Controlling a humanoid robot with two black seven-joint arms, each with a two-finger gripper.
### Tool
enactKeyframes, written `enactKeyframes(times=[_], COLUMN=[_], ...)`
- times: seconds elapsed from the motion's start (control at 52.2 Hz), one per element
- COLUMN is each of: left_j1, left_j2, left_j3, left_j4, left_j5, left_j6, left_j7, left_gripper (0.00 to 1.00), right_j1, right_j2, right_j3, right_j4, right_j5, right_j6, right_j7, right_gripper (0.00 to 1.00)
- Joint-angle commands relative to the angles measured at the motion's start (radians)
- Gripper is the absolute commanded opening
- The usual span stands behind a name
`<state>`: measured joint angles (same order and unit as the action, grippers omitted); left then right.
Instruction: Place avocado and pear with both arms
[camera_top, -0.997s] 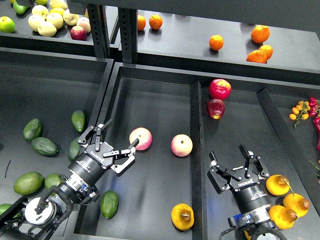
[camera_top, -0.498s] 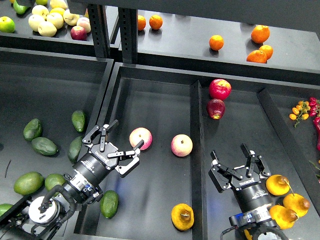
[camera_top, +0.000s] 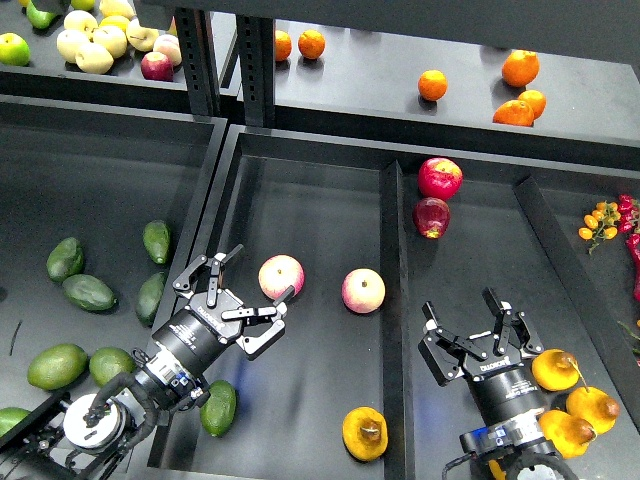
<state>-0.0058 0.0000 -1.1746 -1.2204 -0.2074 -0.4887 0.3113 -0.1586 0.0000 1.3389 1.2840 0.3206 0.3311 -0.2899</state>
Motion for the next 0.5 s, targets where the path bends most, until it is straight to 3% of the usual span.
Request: enactKeyframes(times=[0.0,0.479], left_j1=[0.0,-0.019], left_j2=[0.0,0.0], left_j3=[0.007,0.01], left_j4=[0.004,-0.01], left_j5=[0.0,0.085], left_j6=[0.0,0.0], left_j7=[0.0,0.019], left_gripper=[0.99,0.99], right_j1=[-0.003,0.001], right_j2=[0.0,0.0], right_j3=[0.0,-0.015], right_j4=[0.0,0.0], right_j5=[0.0,0.0], right_j6=[-0.001,-0.004], right_j7=[0.0,0.0], right_gripper=[0.99,0.99])
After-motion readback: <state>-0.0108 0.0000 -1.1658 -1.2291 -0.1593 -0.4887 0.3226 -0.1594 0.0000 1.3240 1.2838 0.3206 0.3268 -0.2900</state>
